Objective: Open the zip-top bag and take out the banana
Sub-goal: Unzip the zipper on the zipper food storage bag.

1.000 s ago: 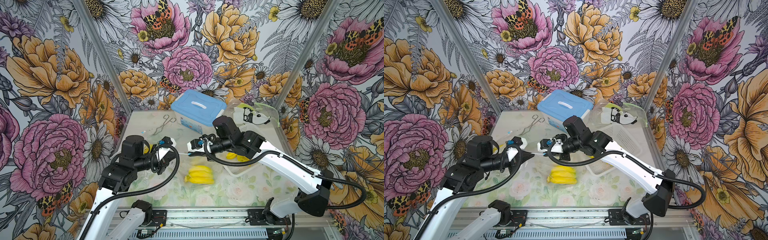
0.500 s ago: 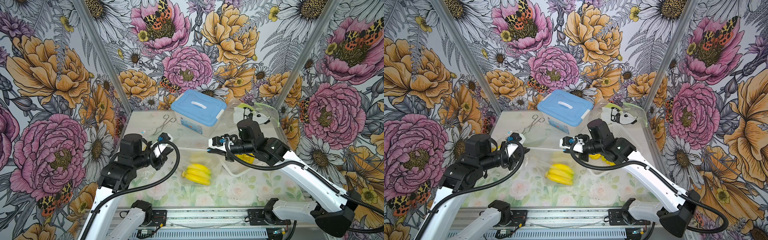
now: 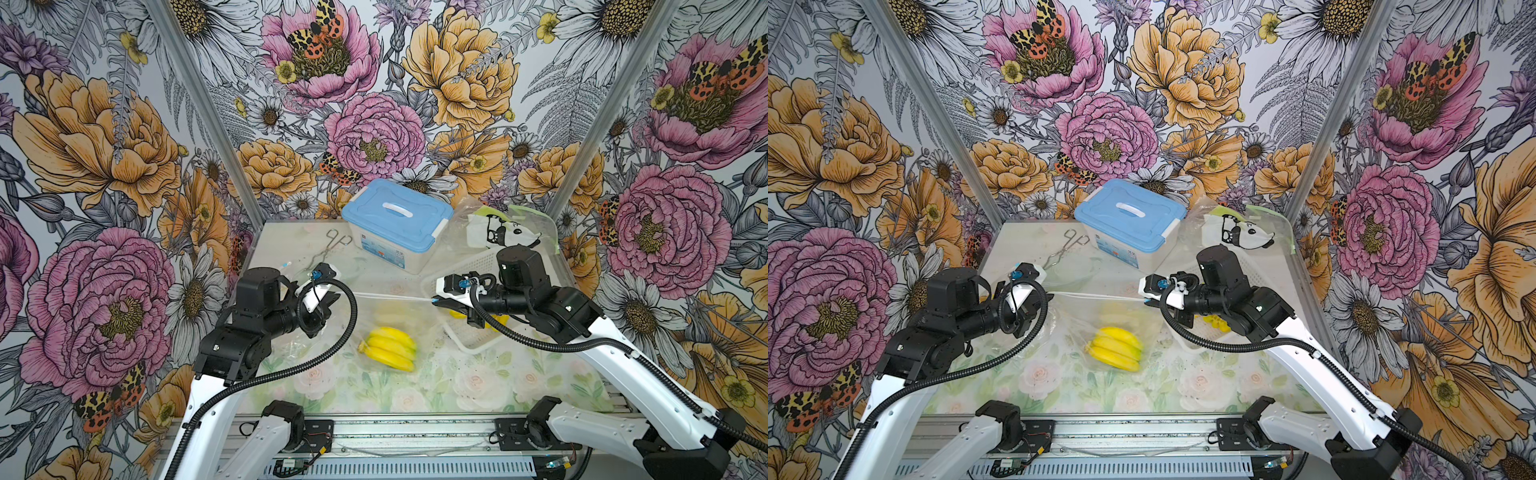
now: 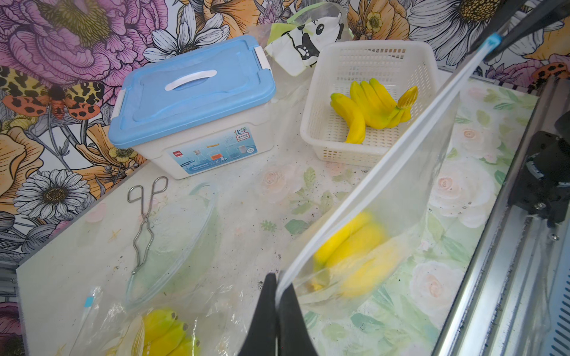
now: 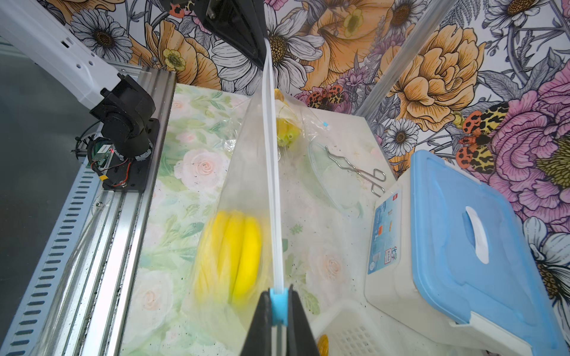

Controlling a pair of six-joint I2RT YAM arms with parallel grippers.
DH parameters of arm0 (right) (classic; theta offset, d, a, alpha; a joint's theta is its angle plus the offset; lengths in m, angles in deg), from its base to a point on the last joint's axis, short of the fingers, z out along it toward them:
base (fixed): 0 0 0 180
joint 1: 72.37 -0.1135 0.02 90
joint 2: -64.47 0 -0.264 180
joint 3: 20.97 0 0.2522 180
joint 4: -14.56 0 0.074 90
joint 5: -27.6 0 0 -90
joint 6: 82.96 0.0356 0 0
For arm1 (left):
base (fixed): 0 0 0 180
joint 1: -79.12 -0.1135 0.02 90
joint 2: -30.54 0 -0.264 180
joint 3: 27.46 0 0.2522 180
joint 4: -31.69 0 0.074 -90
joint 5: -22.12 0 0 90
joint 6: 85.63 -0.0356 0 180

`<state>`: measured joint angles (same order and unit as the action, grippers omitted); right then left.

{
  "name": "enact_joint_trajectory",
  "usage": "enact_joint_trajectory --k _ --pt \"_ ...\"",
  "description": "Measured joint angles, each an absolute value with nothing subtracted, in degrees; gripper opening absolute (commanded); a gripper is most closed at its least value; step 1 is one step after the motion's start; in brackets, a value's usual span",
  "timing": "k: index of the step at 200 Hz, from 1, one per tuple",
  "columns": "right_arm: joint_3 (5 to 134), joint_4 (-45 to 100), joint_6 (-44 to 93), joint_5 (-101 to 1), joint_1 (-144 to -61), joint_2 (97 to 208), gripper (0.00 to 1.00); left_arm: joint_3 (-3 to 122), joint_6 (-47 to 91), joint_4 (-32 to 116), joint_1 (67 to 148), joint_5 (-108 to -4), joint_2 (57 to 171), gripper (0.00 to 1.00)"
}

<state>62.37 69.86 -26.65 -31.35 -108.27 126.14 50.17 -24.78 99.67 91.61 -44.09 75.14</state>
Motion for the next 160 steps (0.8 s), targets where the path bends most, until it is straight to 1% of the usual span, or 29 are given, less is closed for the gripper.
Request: enact_joint_trajectory --k 61,160 --pt "60.9 70.2 -26.3 -31.8 -107.9 124.2 0.0 50.2 -24.8 99.7 90.9 -46.0 75.2 0.0" --pt "58.9 70.3 -25.5 -32.0 -106.4 122.5 0.0 50.2 -24.8 99.6 90.9 -46.4 75.3 0.0"
